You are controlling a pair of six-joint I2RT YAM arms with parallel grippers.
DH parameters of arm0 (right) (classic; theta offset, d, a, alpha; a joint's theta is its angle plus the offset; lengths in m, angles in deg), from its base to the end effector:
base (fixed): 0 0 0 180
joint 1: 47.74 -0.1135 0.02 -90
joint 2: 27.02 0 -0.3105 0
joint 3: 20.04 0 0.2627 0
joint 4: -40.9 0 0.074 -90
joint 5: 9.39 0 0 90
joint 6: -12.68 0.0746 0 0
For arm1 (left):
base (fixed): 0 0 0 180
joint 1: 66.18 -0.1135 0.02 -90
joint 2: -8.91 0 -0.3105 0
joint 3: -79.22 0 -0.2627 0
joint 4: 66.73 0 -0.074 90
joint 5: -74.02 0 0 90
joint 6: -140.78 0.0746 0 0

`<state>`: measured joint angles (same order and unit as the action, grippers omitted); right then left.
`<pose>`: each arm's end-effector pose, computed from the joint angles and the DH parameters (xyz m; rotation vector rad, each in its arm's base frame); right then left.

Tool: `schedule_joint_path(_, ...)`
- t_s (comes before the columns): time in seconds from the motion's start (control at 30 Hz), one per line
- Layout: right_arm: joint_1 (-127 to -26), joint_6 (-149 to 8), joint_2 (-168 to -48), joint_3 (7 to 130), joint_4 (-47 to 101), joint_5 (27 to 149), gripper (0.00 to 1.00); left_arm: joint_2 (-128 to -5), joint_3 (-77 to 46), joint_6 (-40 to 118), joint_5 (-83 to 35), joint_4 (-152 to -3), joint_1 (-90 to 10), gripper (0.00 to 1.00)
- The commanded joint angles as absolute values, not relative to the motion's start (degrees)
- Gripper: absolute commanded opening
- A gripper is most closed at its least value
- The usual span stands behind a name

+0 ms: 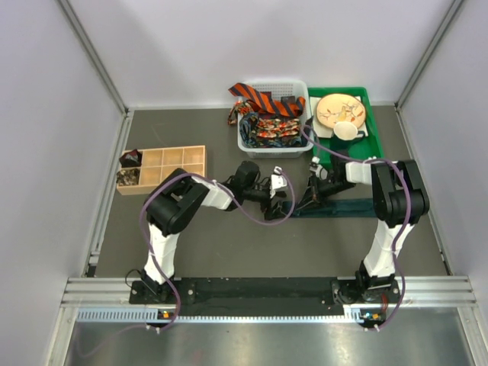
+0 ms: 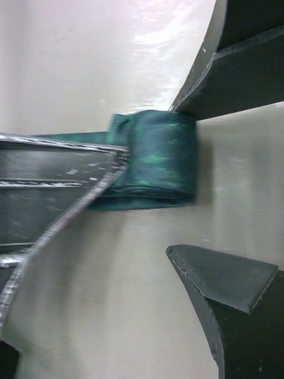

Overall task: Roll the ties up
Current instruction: Roll the tie at the center of the board.

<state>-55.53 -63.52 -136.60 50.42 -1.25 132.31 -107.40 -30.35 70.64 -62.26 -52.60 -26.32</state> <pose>0.3350 0.1049 0.1215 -0.0433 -2.7955 -1.3696 0.3088 -0.3280 0.1372 1.4441 1.5349 -1.0612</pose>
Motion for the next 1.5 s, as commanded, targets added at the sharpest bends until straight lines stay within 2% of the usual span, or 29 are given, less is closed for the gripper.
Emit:
schedule_joint_path(0.0, -55.04, -66.69, -138.29, 51.26, 0.63, 117.53, 0.0, -112.28, -29.14, 62.74, -66.0, -43.37, -24.61, 0.86)
schedule_joint_path(0.07, -55.12, -66.77, -137.94, 51.43, 0.54, 116.04, 0.0, -113.16, -29.05, 62.21, -65.29, -41.26, -24.0, 0.85)
schedule_joint_path(0.17, -55.12, -66.69, -137.85, 52.05, 0.46, 114.97, 0.0, -114.22, -28.7, 61.24, -63.71, -40.11, -23.03, 0.76)
schedule_joint_path(0.2, -55.12, -66.6, -137.85, 52.23, 0.46, 114.88, 0.0, -114.48, -28.61, 61.06, -63.36, -40.37, -22.68, 0.68)
schedule_joint_path(0.3, -55.12, -66.95, -138.03, 52.49, 0.46, 114.97, 0.0, -114.49, -29.04, 62.11, -62.04, -42.57, -22.41, 0.55)
schedule_joint_path(0.43, -55.12, -67.04, -137.77, 52.4, 0.63, 119.88, 0.0, -111.51, -30.28, 66.94, -59.32, -50.99, -22.41, 0.32)
schedule_joint_path(0.5, -55.12, -67.04, -136.54, 52.75, 0.19, 123.31, 0.0, -109.92, -30.28, 71.4, -56.16, -60.0, -22.41, 0.25)
schedule_joint_path(0.53, -55.04, -67.21, -135.92, 52.93, -0.77, 124.45, 0.05, -108.52, -30.28, 73.09, -55.1, -62.93, -22.41, 0.23)
schedule_joint_path(0.6, -54.69, -67.65, -133.91, 53.28, -1.82, 125.6, 0.19, -107.29, -30.01, 76.42, -51.33, -71.53, -22.41, 0.22)
schedule_joint_path(0.67, -54.25, -67.65, -132.58, 53.37, -3.32, 127.62, 0.25, -105.79, -29.75, 78.72, -48.35, -77.0, -22.32, 0.23)
schedule_joint_path(0.7, -53.72, -67.65, -131.79, 53.46, -3.85, 128.41, 0.32, -105.26, -29.84, 80.47, -47.54, -80.59, -22.32, 0.24)
schedule_joint_path(0.8, -53.63, -66.95, -129.15, 52.58, -4.21, 131.66, 0.43, -104.03, -28.79, 83.55, -44.47, -86.67, -22.06, 0.28)
schedule_joint_path(0.9, -53.98, -62.57, -127.83, 49.95, 0.53, 135.88, 0.48, -104.2, -27.03, 84.97, -42.18, -90.47, -21.27, 0.32)
schedule_joint_path(1.1, -57.75, -54.21, -129.94, 47.22, 8.79, 137.3, 0.47, -107.71, -20.7, 83.74, -38.13, -94.25, -19.07, 0.36)
schedule_joint_path(1.3, -60.92, -54.47, -133.01, 48.45, 11.0, 135.19, 0.46, -109.3, -18.5, 83.56, -36.46, -95.22, -18.02, 0.42)
schedule_joint_path(1.43, -61.36, -56.4, -135.3, 49.06, 9.95, 133.43, 0.32, -109.21, -18.5, 84.26, -36.28, -95.31, -17.58, 0.47)
schedule_joint_path(1.47, -61.28, -57.62, -135.74, 49.15, 9.43, 132.91, 0.2, -109.04, -18.67, 84.35, -36.37, -95.31, -17.49, 0.47)
